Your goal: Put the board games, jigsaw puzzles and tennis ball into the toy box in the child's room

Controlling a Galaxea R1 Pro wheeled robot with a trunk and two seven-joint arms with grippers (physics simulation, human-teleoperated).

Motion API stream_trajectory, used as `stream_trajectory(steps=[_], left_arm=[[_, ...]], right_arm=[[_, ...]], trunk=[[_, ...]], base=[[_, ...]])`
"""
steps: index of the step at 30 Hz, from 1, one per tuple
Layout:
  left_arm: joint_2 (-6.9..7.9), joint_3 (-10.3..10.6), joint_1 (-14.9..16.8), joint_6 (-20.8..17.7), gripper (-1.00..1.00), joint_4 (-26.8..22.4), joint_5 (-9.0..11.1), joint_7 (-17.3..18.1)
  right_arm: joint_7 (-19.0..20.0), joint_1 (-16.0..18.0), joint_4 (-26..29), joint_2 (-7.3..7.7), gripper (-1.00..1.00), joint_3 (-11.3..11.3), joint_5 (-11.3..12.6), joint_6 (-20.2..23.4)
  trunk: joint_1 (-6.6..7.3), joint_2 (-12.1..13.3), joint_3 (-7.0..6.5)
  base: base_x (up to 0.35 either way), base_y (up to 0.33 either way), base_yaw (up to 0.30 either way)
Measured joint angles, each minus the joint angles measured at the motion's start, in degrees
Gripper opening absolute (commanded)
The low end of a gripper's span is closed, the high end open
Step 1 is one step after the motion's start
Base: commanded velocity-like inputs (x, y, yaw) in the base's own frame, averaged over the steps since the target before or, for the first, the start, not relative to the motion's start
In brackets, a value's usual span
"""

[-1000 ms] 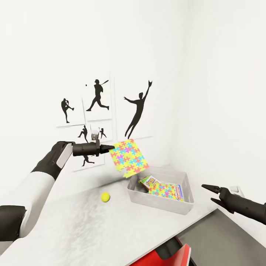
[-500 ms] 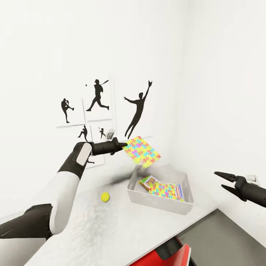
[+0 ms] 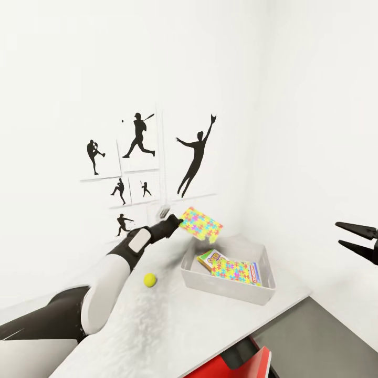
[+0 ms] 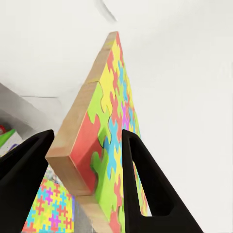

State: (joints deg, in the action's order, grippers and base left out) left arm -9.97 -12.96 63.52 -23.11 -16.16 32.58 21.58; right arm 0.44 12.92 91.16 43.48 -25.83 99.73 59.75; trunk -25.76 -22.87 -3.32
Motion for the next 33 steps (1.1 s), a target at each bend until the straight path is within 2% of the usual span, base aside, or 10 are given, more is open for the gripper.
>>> stream_trajectory(steps=[7,9,14,33], left_arm=[[-0.01,0.24,0.01,10.23,-1.0,9.75,2.99,-1.22],[-0.02,0.34,0.01,11.99,-1.0,12.47,3.7,-1.27],[-0.03,0.1,0.02,12.98,-1.0,14.53,4.13,-1.28],[-0.03,0.11,0.02,12.72,-1.0,15.49,4.03,-1.27]], right_arm=[[-0.16,-0.12,0.0,-0.36,1.0,0.28,0.16,0.0],[-0.19,-0.01,0.0,-0.39,1.0,0.32,0.16,0.0],[-0.26,-0.11,0.0,-0.44,1.0,0.38,0.14,-0.05],[-0.22,-0.21,0.0,-1.11,1.0,0.73,0.1,0.0]], trunk=[[0.0,0.0,0.0],[0.0,0.0,0.0],[0.0,-0.01,0.0],[0.0,-0.01,0.0]], base=[[0.0,0.0,0.0],[0.0,0.0,0.0],[0.0,0.0,0.0],[0.0,0.0,0.0]])
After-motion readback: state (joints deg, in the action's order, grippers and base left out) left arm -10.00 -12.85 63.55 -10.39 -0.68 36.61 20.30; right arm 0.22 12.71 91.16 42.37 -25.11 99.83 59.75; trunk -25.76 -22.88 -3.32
